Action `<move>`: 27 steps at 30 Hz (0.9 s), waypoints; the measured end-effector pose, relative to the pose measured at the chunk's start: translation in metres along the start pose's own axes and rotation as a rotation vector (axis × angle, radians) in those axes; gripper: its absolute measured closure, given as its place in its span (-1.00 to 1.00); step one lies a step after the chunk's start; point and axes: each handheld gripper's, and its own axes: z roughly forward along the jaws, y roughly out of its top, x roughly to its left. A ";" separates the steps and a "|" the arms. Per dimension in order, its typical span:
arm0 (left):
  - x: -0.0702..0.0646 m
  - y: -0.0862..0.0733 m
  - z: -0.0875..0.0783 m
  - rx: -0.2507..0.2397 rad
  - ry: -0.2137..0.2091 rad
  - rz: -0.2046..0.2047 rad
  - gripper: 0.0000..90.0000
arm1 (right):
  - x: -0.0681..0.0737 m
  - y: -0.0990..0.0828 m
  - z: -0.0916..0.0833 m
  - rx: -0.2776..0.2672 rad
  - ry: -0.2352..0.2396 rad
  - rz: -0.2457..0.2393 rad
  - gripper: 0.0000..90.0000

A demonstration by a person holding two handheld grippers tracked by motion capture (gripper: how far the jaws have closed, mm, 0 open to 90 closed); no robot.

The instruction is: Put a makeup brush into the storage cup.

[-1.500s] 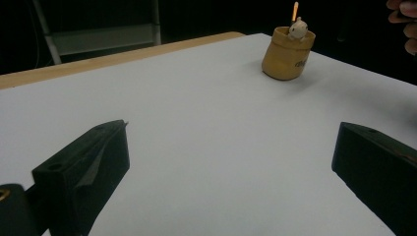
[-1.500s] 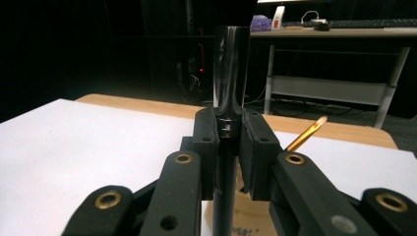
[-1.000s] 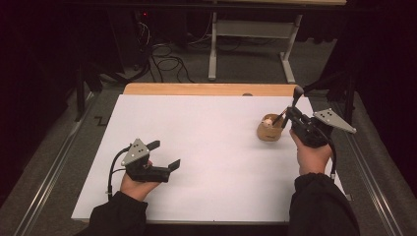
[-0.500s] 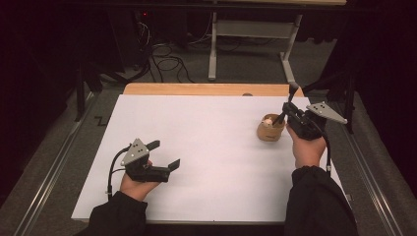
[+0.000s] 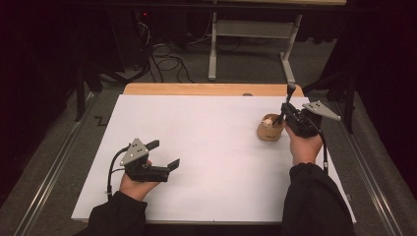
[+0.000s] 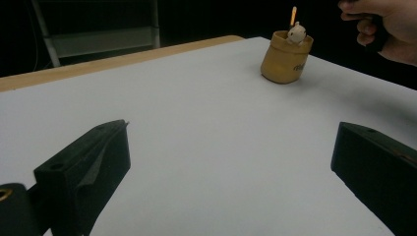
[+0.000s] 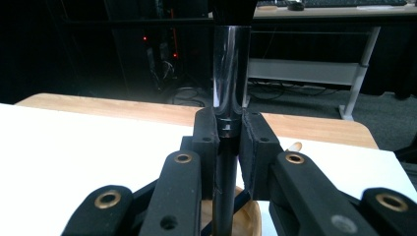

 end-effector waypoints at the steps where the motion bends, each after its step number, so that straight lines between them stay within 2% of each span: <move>1: 0.000 0.000 0.000 0.000 0.000 0.000 -0.95 | 0.000 -0.001 0.001 0.003 -0.001 -0.002 0.78; 27: 0.001 0.000 -0.001 -0.002 0.003 -0.001 -0.95 | -0.004 -0.019 0.016 0.073 -0.005 -0.003 0.78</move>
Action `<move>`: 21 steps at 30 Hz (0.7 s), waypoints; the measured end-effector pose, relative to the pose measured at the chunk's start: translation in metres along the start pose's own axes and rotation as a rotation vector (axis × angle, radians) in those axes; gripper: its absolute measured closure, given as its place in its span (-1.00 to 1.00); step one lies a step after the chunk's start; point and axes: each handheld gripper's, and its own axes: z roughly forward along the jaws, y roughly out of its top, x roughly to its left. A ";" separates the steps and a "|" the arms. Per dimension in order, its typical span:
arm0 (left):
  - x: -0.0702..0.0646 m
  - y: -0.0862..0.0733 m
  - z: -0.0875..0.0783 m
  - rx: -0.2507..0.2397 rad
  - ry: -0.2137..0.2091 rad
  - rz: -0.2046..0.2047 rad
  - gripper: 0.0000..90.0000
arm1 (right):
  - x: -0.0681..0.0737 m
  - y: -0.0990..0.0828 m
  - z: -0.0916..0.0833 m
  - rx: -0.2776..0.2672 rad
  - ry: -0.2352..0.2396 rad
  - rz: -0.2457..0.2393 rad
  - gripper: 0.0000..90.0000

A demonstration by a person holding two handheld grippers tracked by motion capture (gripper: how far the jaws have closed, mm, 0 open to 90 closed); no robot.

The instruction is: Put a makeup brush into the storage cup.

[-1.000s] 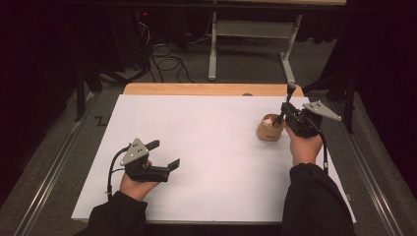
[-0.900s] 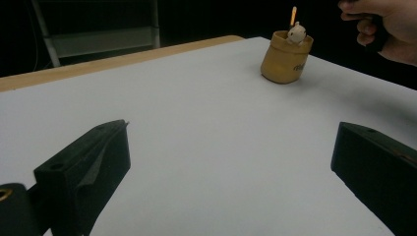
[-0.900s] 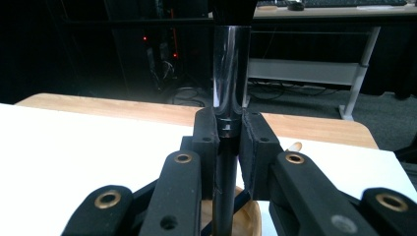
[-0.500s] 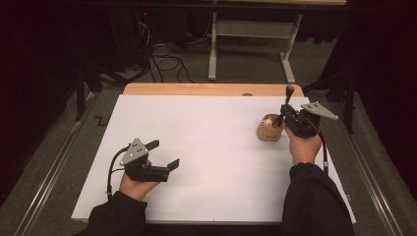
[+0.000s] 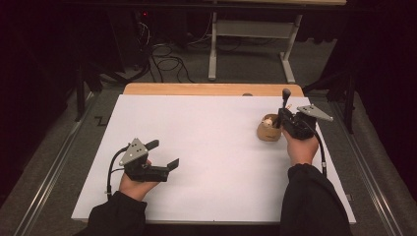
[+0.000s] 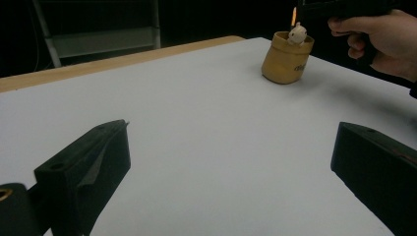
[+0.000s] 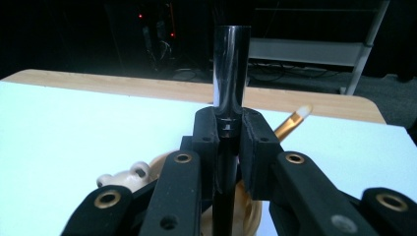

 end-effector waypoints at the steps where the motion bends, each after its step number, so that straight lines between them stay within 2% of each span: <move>1: 0.000 0.000 0.000 0.000 0.000 0.000 -0.95 | 0.000 -0.001 0.000 0.002 -0.001 0.001 0.78; 8: 0.000 0.000 0.000 0.001 -0.001 0.000 -0.95 | -0.002 -0.008 -0.001 0.017 0.006 0.013 0.78; 16: -0.001 0.000 0.000 0.001 0.000 0.002 -0.95 | -0.001 -0.004 -0.004 0.003 0.020 0.008 0.77; 17: -0.001 0.000 0.000 0.001 0.000 0.002 -0.95 | -0.001 -0.005 -0.004 0.006 0.022 0.007 0.75; 19: -0.001 0.000 0.000 0.000 0.001 0.002 -0.95 | -0.002 -0.005 -0.004 0.010 0.024 0.012 0.56; 21: 0.000 0.000 0.000 0.000 0.001 0.002 -0.95 | -0.003 -0.005 -0.004 0.009 0.024 0.021 0.47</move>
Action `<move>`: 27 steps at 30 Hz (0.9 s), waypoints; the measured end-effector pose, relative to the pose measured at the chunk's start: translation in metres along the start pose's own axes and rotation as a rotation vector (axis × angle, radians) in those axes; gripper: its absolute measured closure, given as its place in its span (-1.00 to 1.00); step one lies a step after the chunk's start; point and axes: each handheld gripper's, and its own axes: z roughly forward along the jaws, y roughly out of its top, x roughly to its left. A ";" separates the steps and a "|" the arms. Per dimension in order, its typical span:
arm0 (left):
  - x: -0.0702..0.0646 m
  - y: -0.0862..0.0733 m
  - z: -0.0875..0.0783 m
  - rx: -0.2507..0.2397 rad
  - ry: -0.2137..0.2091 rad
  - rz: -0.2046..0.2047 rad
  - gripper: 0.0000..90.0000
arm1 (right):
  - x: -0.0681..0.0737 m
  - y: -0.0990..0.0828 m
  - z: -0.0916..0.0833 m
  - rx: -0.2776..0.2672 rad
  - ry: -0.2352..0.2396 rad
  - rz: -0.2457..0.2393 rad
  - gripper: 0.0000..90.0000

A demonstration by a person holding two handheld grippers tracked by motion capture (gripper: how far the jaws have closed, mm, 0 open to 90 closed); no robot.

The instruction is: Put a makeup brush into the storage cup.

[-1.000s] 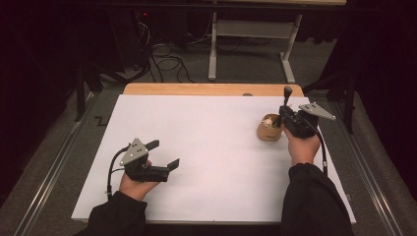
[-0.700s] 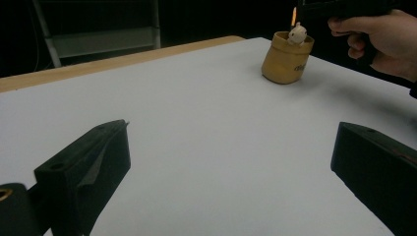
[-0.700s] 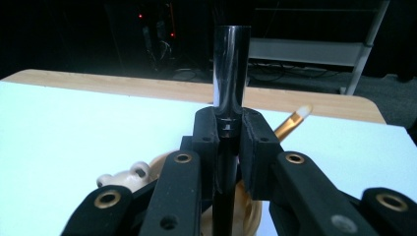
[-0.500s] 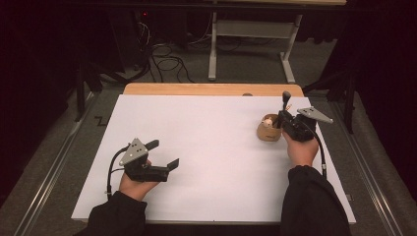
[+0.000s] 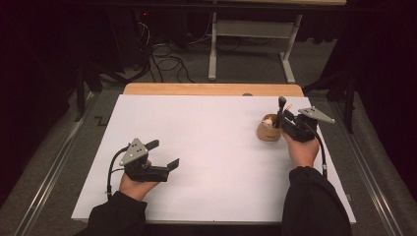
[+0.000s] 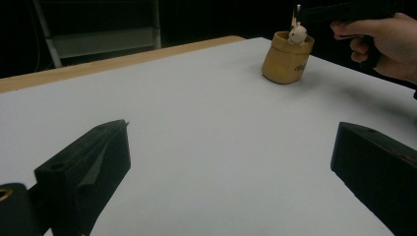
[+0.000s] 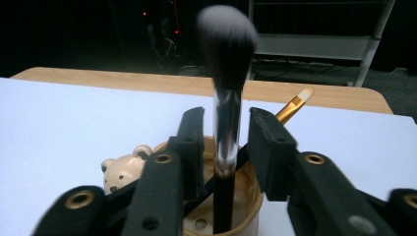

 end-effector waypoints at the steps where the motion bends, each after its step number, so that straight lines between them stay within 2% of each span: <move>1: 0.000 0.000 0.000 0.000 0.000 0.000 -0.95 | 0.000 0.000 0.000 -0.003 -0.001 -0.002 0.45; 18: -0.001 0.001 0.000 -0.001 0.001 0.003 -0.95 | 0.000 0.003 -0.013 0.004 0.010 -0.020 0.38; 27: -0.001 0.001 0.000 0.000 0.001 0.001 -0.95 | 0.005 0.000 -0.017 0.021 0.036 -0.042 0.29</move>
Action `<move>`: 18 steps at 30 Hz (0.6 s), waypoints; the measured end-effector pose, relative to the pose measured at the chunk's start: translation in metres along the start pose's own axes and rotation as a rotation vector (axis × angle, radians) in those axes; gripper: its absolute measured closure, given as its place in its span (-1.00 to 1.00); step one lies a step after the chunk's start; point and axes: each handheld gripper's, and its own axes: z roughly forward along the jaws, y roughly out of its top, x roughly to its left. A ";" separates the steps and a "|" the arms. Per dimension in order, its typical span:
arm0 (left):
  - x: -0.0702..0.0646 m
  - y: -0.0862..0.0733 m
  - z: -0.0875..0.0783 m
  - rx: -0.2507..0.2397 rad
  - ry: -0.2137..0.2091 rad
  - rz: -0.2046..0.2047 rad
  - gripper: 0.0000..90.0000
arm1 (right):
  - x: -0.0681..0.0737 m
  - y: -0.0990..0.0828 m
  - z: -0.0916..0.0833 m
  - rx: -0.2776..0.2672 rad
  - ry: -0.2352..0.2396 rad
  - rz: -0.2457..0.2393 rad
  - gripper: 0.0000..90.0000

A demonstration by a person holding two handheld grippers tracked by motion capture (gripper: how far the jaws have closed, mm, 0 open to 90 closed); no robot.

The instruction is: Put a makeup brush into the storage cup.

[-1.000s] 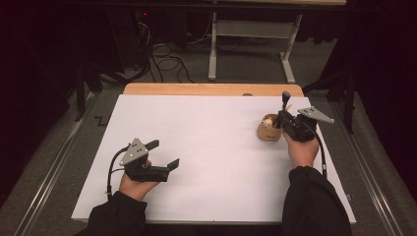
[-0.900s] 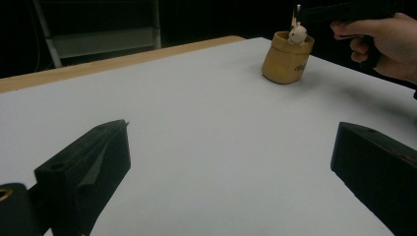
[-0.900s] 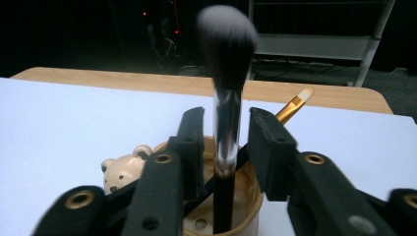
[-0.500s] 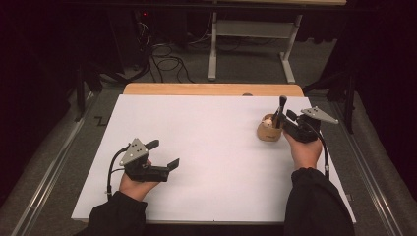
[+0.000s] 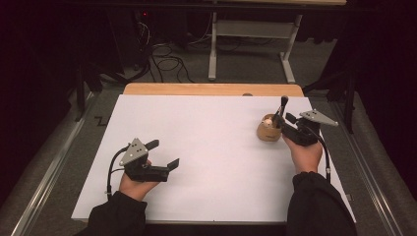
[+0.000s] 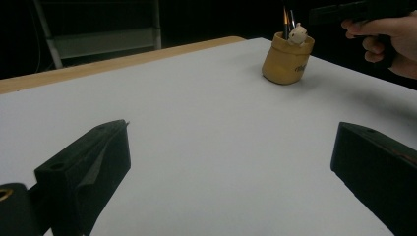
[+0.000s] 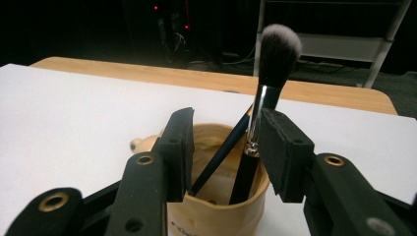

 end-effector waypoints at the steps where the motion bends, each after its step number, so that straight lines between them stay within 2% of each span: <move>1: 0.000 0.000 0.000 0.000 0.000 0.000 -0.95 | 0.000 -0.001 -0.001 0.003 0.004 -0.001 0.27; 9: 0.000 -0.001 0.001 0.007 -0.001 -0.002 -0.95 | 0.004 -0.008 -0.007 0.014 0.038 -0.002 0.10; 18: 0.001 -0.002 0.003 0.025 -0.003 -0.007 -0.95 | 0.016 -0.017 -0.014 0.013 0.090 -0.019 -0.25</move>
